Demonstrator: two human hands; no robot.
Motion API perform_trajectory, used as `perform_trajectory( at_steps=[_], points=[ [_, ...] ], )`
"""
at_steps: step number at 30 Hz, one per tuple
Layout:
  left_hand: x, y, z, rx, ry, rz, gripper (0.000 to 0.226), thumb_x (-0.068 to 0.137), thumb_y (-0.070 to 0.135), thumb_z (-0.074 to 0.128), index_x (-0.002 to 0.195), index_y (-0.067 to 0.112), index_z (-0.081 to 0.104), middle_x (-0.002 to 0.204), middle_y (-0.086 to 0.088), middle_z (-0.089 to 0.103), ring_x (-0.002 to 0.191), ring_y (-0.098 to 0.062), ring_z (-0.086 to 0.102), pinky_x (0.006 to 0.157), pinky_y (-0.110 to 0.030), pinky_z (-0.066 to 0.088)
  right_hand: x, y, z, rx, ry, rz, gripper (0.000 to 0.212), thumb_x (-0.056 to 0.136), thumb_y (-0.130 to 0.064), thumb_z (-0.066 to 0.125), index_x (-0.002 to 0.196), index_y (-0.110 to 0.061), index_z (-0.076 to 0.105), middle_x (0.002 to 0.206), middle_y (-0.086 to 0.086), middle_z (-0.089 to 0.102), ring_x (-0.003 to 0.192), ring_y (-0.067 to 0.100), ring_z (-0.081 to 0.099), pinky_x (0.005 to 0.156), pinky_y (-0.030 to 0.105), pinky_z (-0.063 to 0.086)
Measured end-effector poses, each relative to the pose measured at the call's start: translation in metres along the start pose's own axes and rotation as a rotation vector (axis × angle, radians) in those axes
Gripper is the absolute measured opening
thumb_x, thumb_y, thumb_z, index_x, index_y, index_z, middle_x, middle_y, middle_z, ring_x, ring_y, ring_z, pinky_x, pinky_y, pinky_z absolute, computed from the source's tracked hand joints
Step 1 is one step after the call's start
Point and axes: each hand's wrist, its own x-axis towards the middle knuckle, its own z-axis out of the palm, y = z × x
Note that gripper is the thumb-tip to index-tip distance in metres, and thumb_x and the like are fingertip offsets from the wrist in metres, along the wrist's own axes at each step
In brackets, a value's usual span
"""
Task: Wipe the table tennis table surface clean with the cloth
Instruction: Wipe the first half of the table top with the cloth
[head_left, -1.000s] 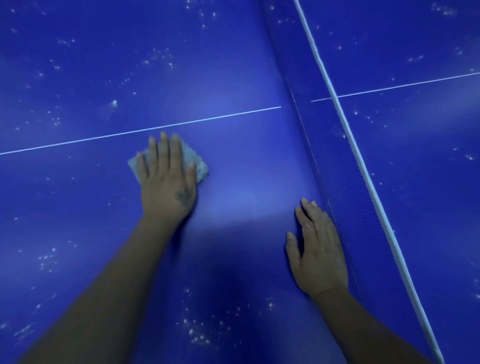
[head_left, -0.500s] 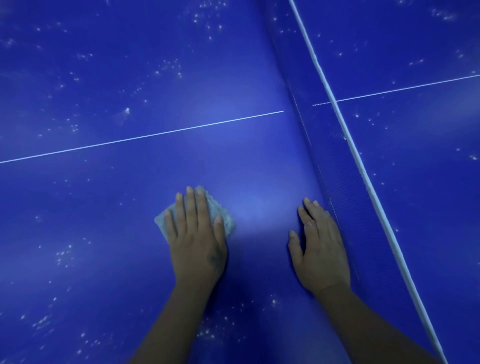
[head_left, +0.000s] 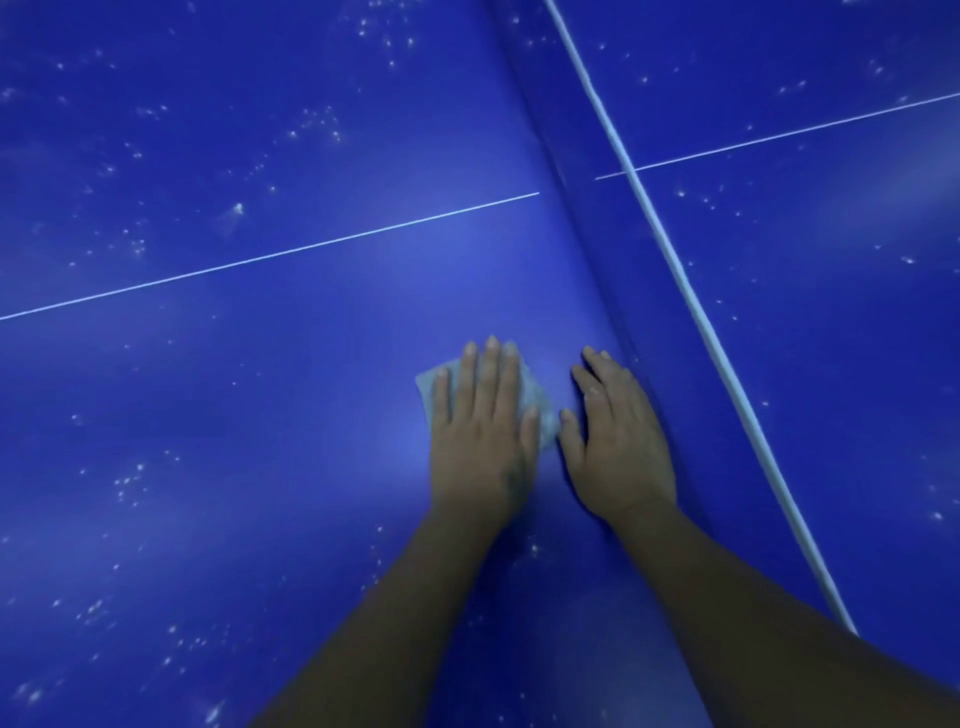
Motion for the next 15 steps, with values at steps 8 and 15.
perform_trajectory(
  at_steps=[8, 15],
  points=[
    [0.001, -0.019, -0.003, -0.030, 0.012, -0.070, 0.063, 0.112, 0.041, 0.034, 0.168, 0.012, 0.027, 0.175, -0.008, 0.025, 0.164, -0.029, 0.015, 0.130, -0.056, 0.016, -0.052, 0.009, -0.020, -0.067, -0.150, -0.046, 0.060, 0.111, -0.027, 0.037, 0.165, -0.004, 0.032, 0.176, 0.006, 0.023, 0.164, 0.025, 0.019, 0.130, 0.053, 0.024],
    [-0.056, 0.018, -0.008, -0.106, -0.006, -0.012, 0.065, 0.111, 0.040, 0.037, 0.168, 0.012, 0.023, 0.176, -0.007, 0.020, 0.164, -0.028, 0.011, 0.130, -0.057, 0.016, -0.056, 0.009, -0.024, -0.043, -0.175, 0.000, 0.062, 0.108, -0.035, 0.041, 0.164, -0.008, 0.037, 0.175, 0.001, 0.027, 0.164, 0.020, 0.017, 0.133, 0.047, 0.019]
  ],
)
